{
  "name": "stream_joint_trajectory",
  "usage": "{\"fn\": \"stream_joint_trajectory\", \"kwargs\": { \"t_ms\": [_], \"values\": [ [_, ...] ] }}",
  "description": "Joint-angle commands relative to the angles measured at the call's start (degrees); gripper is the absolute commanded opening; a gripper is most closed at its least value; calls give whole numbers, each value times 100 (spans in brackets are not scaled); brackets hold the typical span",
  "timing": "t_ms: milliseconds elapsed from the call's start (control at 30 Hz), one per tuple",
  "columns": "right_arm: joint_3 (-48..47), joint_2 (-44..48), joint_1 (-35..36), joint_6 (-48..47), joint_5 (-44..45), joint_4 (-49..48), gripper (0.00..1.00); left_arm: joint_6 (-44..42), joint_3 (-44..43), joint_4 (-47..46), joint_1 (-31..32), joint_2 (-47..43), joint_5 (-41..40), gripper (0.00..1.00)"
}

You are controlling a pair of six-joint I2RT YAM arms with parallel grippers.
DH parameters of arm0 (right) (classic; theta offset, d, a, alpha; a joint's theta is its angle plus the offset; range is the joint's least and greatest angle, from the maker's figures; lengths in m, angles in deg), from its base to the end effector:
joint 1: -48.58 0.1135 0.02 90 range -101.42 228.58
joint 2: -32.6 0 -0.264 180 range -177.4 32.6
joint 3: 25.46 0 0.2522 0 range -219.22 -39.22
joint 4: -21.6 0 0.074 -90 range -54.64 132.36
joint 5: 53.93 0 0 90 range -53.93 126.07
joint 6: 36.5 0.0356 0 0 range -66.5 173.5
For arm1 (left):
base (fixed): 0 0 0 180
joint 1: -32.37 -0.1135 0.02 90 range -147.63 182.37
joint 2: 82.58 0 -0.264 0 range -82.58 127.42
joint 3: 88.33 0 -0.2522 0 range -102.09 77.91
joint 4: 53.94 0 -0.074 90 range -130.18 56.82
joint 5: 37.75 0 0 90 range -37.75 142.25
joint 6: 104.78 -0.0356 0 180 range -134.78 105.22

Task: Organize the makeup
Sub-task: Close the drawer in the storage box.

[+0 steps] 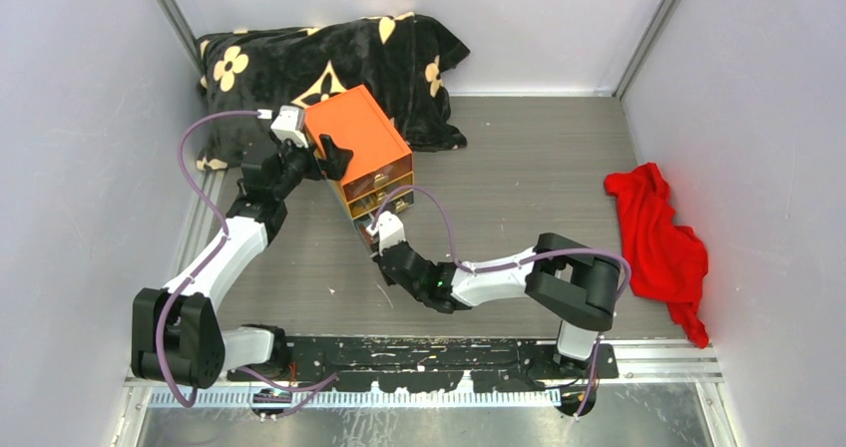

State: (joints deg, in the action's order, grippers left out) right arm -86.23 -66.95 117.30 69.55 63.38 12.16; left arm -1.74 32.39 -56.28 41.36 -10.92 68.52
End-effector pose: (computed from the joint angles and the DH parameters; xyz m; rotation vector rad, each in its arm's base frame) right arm 0.1431 0.3225 0.1641 -0.6415 1.9459 0.4360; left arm 0.2847 -0.0551 0.2912 0.1483 1.7623 -0.5277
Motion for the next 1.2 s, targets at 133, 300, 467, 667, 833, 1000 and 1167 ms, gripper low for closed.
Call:
{"fn": "stream_joint_trajectory", "kwargs": {
  "t_ms": [133,300,467,667,833,1000,1167],
  "values": [
    [-477,-363,-308,-251,208,-451,1,-399,231,964,41,282,-34,100],
    [-578,-487,-522,-322,61,-618,1,-392,230,951,45,327,-63,100],
    [-764,-683,-665,-496,-18,-734,1,-387,210,958,41,370,-72,100],
    [-994,-925,-855,-641,-94,-928,1,-366,210,994,41,385,-108,100],
    [-1174,-1131,-1043,-769,-133,-1114,1,-366,197,1033,37,350,-99,100],
    [-1421,-1390,-1183,-880,-162,-1269,1,-373,186,1045,46,366,-99,100],
    [-1559,-1549,-1237,-940,-135,-1407,1,-390,184,1056,41,380,-123,100]
  ]
}}
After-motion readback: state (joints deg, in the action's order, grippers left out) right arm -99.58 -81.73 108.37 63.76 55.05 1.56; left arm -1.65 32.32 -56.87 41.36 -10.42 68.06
